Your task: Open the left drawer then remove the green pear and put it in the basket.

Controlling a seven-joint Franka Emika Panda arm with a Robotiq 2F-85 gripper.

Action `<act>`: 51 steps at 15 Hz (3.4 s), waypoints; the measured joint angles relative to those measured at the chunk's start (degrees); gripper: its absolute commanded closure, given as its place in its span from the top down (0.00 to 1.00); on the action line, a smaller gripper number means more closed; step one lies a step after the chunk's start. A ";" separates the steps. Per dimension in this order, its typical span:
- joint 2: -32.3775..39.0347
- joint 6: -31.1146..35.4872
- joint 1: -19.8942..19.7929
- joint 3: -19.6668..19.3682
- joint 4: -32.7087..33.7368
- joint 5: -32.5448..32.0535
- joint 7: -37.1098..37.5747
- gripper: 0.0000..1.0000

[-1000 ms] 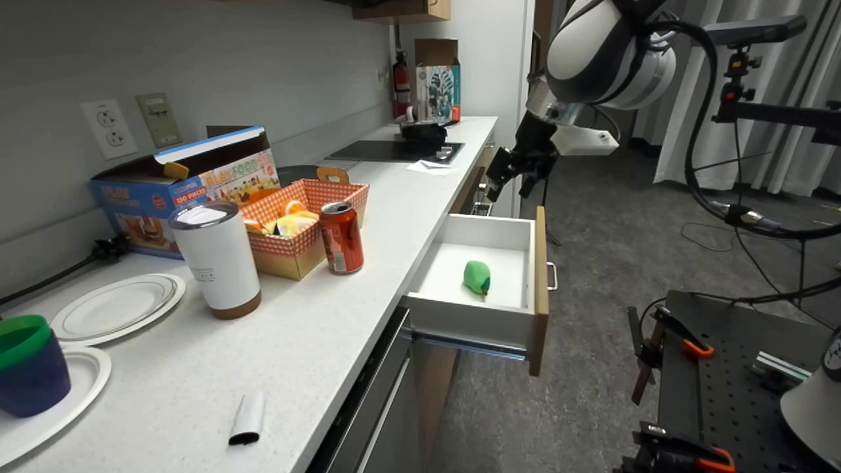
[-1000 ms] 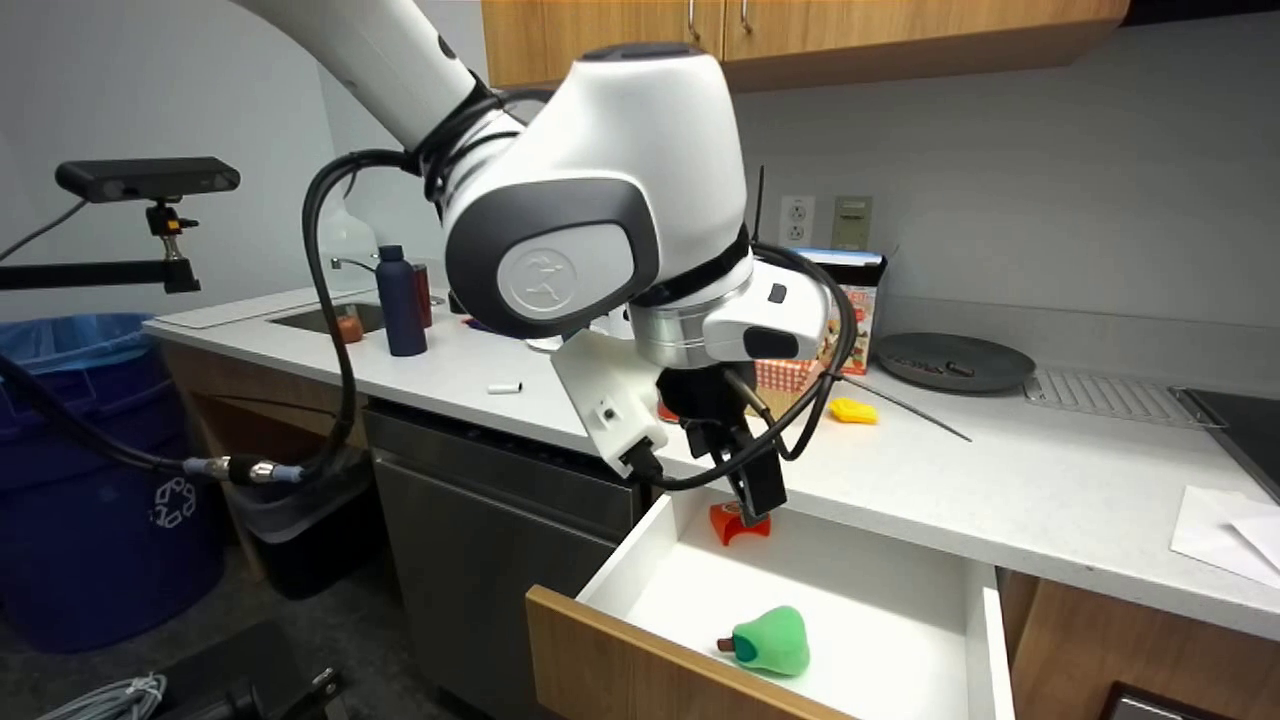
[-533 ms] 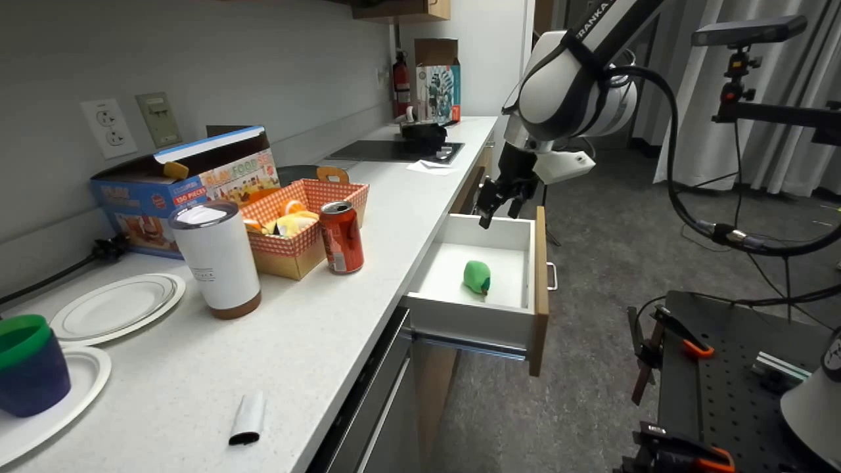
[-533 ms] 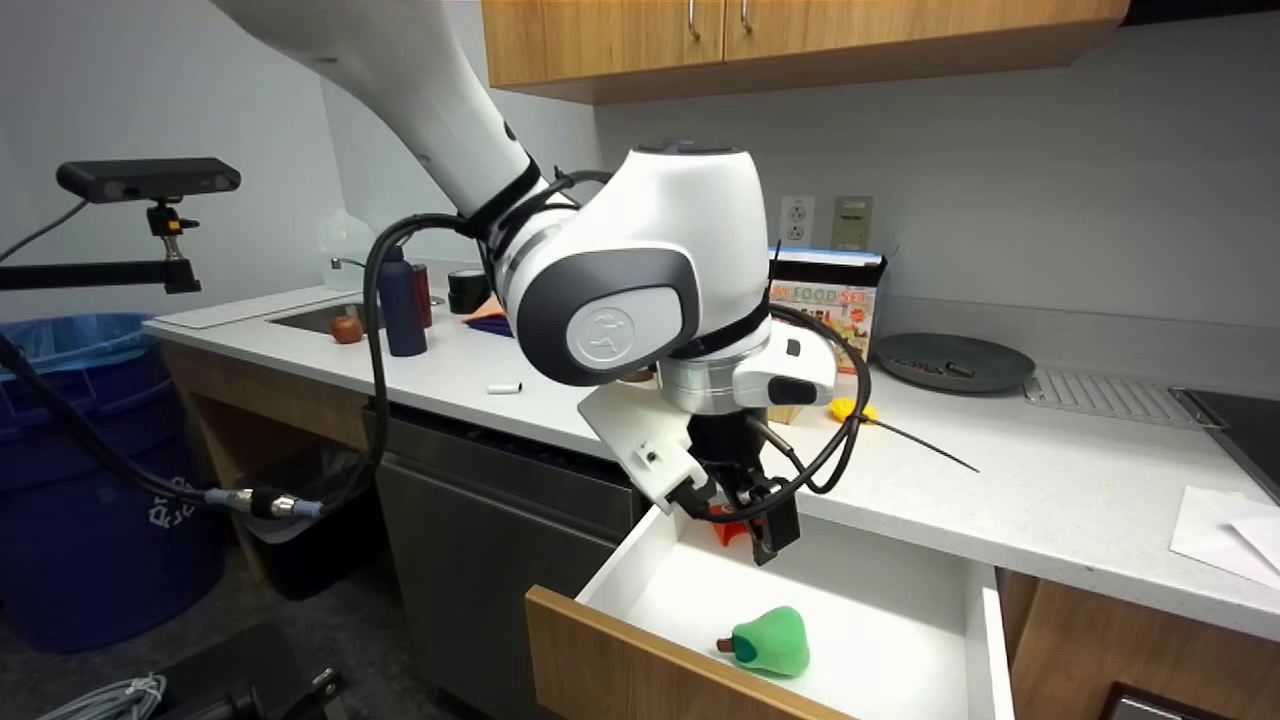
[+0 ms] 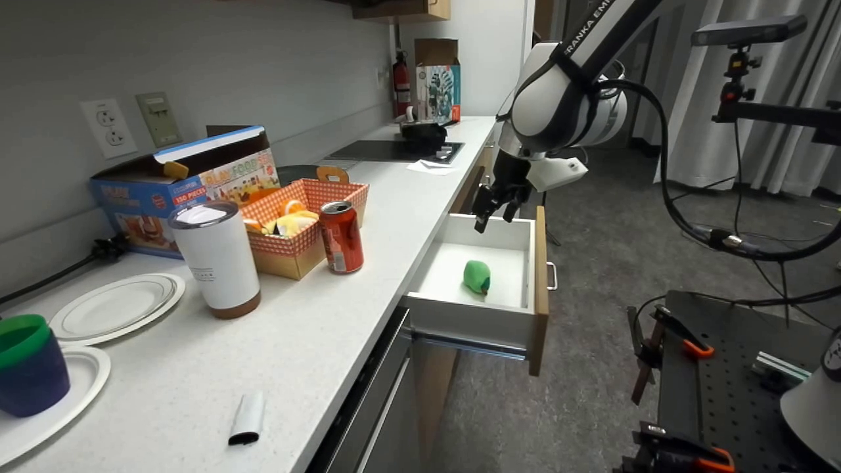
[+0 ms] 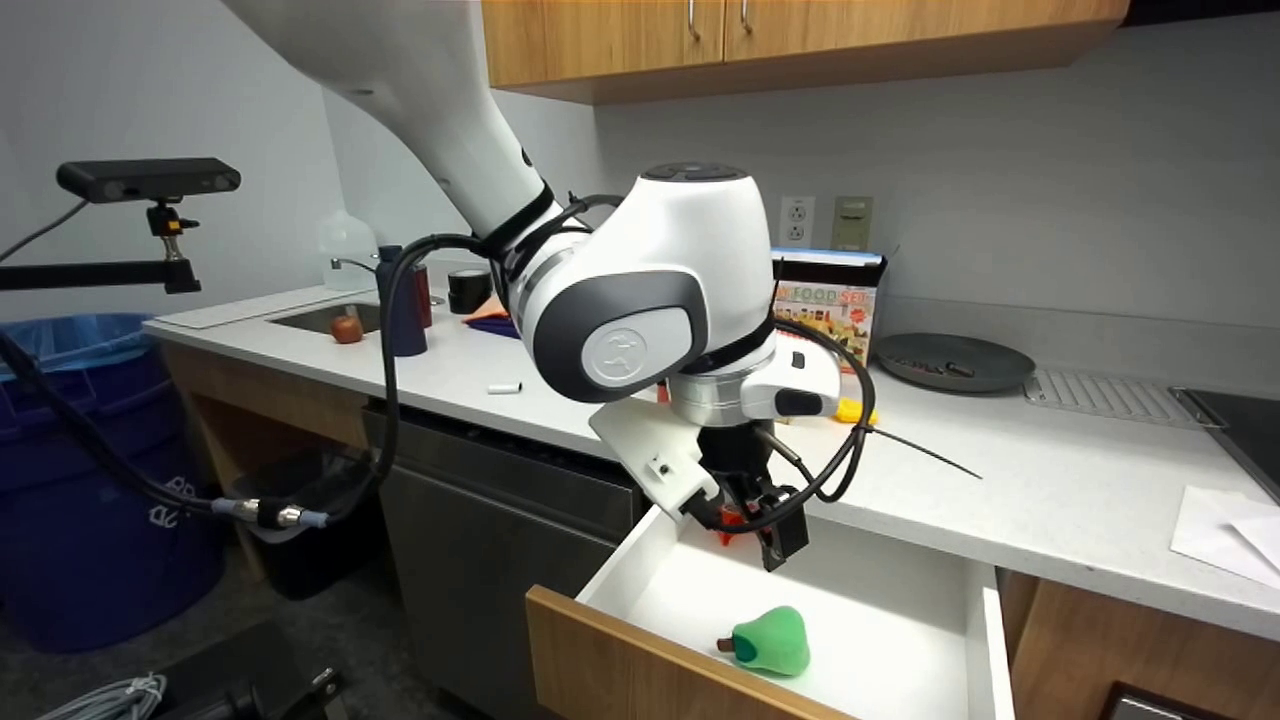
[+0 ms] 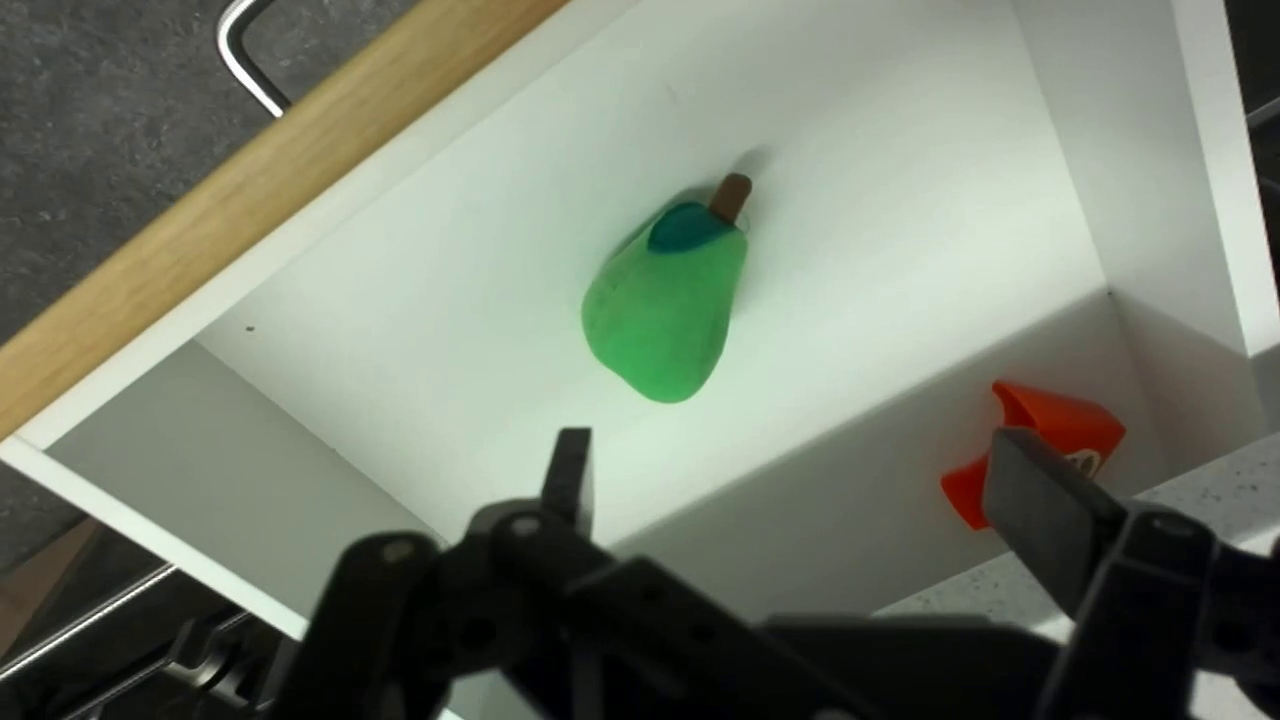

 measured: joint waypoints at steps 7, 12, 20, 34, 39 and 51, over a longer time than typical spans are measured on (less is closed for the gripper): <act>3.14 -0.01 -0.29 0.52 1.56 0.77 0.05 1.00; 9.68 0.86 -0.92 1.09 4.58 0.72 0.05 1.00; 20.96 2.11 -3.70 2.49 13.94 0.38 0.12 1.00; 27.00 1.73 -2.80 -0.64 21.13 -2.61 3.83 0.03; 19.02 -4.75 1.77 -7.68 20.31 -12.20 7.96 0.05; 6.57 -5.93 4.11 3.84 25.15 -10.15 8.42 0.05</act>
